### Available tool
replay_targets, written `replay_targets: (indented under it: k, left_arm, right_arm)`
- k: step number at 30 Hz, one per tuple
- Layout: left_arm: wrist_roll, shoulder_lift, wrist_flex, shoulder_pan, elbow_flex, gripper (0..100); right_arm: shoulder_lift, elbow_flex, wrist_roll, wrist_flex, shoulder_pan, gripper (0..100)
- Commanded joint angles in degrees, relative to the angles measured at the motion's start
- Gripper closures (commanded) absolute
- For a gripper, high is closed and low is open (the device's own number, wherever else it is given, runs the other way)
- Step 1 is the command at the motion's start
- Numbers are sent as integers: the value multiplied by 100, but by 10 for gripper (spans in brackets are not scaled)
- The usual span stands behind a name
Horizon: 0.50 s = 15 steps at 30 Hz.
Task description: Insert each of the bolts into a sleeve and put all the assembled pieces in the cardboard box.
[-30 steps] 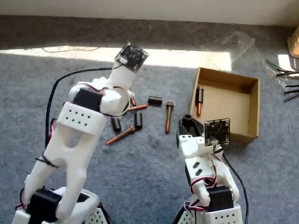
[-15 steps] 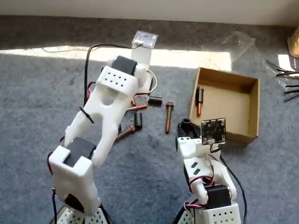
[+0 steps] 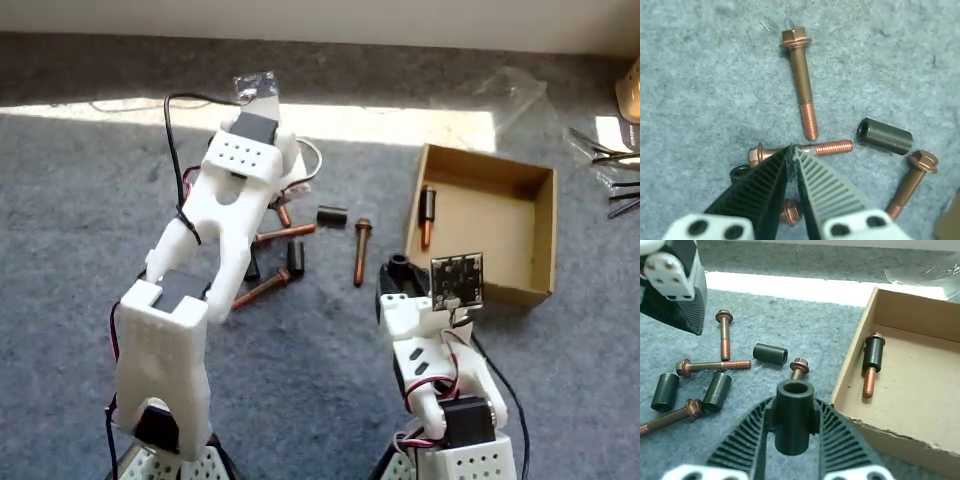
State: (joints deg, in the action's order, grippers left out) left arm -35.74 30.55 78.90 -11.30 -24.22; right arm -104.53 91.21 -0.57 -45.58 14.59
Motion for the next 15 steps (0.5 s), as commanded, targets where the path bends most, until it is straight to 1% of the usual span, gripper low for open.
replay_targets:
  k: [1, 4, 6, 11, 15]
  left_arm:
    - [-44, -13, -290, 136, -277, 942]
    - [-62, 31, -334, 180, -277, 862]
    - [-62, 31, -343, 215, -277, 830]
    - [-44, 48, -730, 391, -242, 839]
    - [-44, 48, -809, 444, -242, 849]
  right_arm:
    - [-75, -40, -18, 198, 101, 995]
    - [-75, -31, -18, 198, 101, 995]
    - [-75, -31, -18, 198, 101, 995]
    - [-75, -31, -18, 198, 101, 995]
    - [-75, -31, -18, 198, 101, 995]
